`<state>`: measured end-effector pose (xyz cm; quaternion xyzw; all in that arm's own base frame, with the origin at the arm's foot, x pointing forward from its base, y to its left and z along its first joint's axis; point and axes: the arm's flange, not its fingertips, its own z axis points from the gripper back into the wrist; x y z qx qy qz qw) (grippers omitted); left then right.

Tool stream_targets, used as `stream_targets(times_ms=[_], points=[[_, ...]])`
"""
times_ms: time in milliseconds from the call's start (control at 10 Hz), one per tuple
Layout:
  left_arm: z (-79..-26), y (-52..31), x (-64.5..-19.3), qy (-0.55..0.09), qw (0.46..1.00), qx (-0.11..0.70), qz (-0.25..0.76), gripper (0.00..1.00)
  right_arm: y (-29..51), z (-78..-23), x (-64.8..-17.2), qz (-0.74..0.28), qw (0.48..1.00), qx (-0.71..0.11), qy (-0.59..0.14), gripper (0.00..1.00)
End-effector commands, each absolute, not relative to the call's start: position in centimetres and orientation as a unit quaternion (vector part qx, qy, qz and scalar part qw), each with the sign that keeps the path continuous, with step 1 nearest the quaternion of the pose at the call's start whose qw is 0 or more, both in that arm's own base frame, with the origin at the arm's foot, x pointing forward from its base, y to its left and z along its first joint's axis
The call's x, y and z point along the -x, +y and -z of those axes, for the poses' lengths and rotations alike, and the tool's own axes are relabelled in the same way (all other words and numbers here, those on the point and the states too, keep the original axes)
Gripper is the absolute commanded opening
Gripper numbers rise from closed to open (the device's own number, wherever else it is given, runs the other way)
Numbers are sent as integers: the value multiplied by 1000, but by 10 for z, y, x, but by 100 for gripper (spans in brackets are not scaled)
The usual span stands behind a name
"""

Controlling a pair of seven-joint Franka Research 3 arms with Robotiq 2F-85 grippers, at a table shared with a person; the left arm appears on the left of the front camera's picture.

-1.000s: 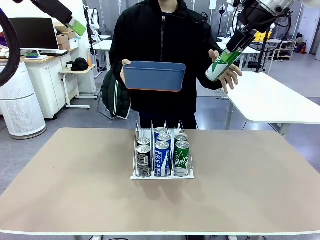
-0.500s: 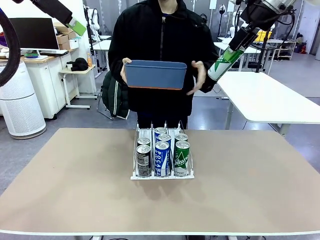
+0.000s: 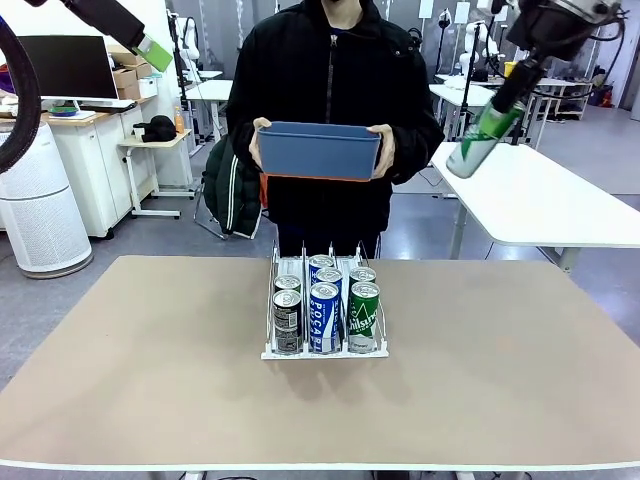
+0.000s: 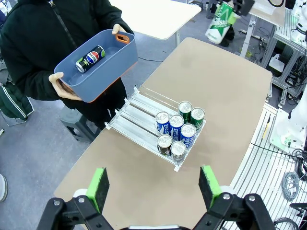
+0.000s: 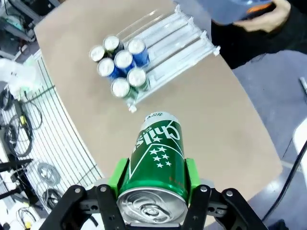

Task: Fill the beverage cans into the dispenser.
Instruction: Place the picked Sprite in the line of the Automatic Can Dispenser with the same cans.

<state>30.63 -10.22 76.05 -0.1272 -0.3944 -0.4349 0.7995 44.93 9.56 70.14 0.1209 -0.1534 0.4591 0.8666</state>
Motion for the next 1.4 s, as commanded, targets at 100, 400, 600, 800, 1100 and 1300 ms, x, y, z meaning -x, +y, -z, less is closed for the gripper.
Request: stream_targets(times_ms=[100, 400, 600, 800, 1100, 1300], points=[[-761, -103, -306, -396, 799, 135, 432, 100, 85, -674, -400, -457, 873, -101, -134, 58], [-761, -103, -306, -396, 799, 135, 432, 100, 94, -637, -374, -386, 911, -73, -124, 58], [-761, -103, -306, -396, 799, 135, 432, 100, 105, -611, -370, -395, 909, -91, -93, 58], [-761, -103, -306, -396, 799, 135, 432, 100, 118, -580, -384, -418, 899, -108, -77, 58], [-761, -103, -306, -396, 799, 135, 432, 100, 118, -574, -381, -416, 902, -100, -66, 58], [-761, -103, -306, -396, 799, 135, 432, 100, 118, -574, -381, -416, 902, -100, -66, 58]])
